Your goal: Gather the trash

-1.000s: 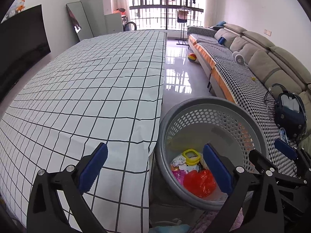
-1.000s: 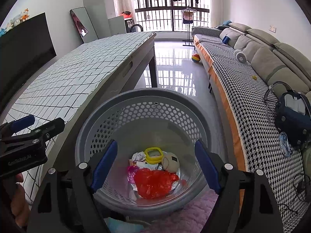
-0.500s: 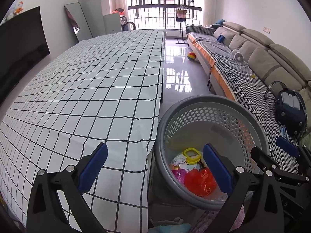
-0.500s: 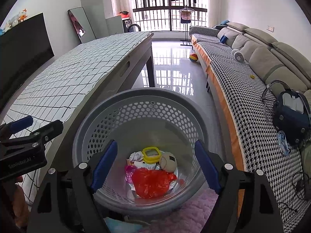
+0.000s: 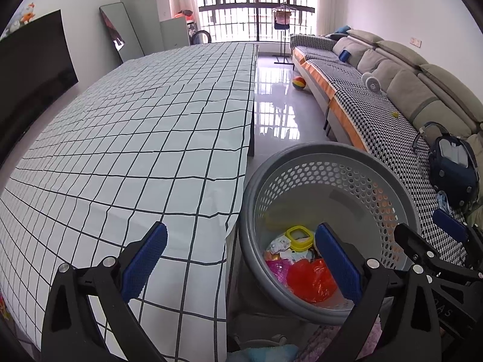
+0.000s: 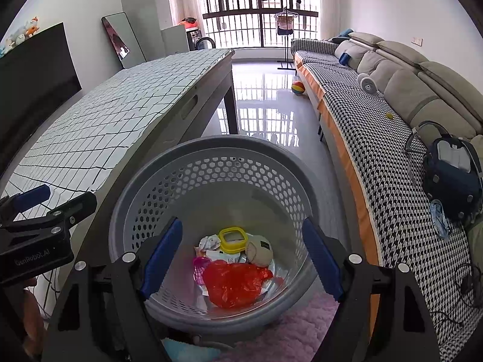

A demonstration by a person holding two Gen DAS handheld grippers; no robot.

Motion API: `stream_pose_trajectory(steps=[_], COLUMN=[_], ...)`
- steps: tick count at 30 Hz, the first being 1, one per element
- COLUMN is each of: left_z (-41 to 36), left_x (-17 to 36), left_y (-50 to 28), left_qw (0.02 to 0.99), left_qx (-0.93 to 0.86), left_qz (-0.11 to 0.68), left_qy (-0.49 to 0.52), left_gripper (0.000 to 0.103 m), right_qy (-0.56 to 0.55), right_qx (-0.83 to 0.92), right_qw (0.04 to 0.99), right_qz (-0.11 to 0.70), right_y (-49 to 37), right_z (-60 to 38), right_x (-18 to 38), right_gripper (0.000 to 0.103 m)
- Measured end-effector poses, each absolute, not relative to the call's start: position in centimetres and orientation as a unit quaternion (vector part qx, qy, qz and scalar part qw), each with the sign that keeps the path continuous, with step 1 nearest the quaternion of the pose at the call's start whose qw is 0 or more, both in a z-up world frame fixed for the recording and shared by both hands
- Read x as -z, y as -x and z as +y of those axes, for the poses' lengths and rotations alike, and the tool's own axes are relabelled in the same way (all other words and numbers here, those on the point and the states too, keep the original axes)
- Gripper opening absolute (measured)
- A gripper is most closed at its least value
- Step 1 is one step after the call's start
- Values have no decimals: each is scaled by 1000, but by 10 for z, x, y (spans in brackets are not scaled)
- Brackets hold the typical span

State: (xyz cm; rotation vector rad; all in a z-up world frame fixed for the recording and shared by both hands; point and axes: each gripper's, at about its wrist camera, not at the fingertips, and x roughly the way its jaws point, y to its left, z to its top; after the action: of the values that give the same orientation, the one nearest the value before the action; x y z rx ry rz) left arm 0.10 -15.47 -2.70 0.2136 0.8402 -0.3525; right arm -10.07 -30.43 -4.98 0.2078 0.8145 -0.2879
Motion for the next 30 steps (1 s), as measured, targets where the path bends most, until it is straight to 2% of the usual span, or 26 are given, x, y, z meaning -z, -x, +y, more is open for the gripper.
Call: stream_pose_trajectory(steps=[30], left_z=[-157], left_x=[27], left_y=[-1], left_qw=[893], left_qx=[170], left_qz=[404], left_qy=[-106], left_gripper=[97], right_qy=[-107], right_qx=[139], right_qw=[901], right_qz=[397], right_y=[100], right_z=[-307], right_x=[54], right_gripper=[78])
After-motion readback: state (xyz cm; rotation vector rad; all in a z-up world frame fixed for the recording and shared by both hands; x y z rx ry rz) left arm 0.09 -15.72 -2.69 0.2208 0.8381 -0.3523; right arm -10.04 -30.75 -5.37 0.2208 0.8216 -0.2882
